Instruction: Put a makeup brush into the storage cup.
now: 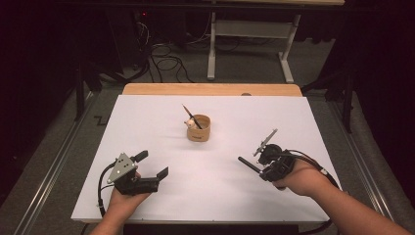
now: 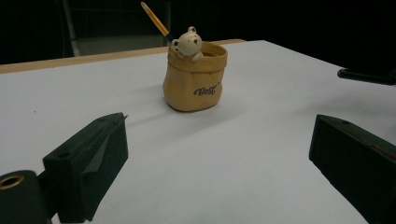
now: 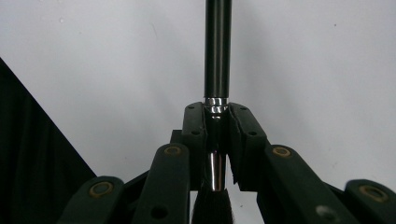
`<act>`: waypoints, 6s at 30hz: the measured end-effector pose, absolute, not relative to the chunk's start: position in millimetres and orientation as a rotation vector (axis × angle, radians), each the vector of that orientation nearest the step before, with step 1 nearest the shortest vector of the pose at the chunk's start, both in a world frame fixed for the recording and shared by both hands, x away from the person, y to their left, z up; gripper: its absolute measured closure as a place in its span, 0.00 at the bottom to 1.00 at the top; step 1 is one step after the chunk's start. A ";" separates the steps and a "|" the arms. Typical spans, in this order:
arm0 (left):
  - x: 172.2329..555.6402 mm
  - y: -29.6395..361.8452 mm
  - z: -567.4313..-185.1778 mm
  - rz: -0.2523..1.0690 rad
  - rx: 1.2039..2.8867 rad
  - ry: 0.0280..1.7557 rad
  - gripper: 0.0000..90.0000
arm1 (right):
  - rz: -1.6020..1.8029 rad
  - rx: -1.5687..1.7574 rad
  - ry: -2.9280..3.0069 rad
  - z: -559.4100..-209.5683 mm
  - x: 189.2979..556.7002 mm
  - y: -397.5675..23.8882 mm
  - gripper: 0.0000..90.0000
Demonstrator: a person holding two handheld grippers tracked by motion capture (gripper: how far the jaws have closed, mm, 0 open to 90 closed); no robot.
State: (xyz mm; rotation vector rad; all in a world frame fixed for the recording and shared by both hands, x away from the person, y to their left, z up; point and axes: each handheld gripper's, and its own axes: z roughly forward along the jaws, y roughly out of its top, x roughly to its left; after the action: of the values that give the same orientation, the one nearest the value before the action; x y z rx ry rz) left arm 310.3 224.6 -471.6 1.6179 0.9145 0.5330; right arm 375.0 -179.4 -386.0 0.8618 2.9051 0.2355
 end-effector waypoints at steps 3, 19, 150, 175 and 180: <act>309.6 224.4 -470.9 0.542 1.621 0.910 0.06 | 0.238 0.850 2.907 -385.6 375.1 -175.8 0.88; 305.0 218.1 -468.5 0.586 1.651 0.860 0.07 | 0.237 0.769 2.952 -384.2 375.6 -150.1 0.88; 288.1 121.5 -467.3 1.139 2.000 0.275 0.62 | 0.272 0.422 3.091 -363.2 360.4 -36.1 0.88; 283.1 116.1 -469.9 1.241 2.056 0.169 0.71 | 0.236 0.425 3.104 -362.6 361.9 -36.1 0.88; 283.4 115.6 -471.4 1.250 2.070 0.154 0.74 | 0.243 0.435 3.102 -361.6 362.1 -35.8 0.88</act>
State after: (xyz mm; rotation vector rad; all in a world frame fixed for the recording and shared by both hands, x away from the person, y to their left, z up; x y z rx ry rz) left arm 283.4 115.6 -471.4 2.0697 0.1536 1.2499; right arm 362.1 -35.8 -361.6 0.4348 3.1017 0.2433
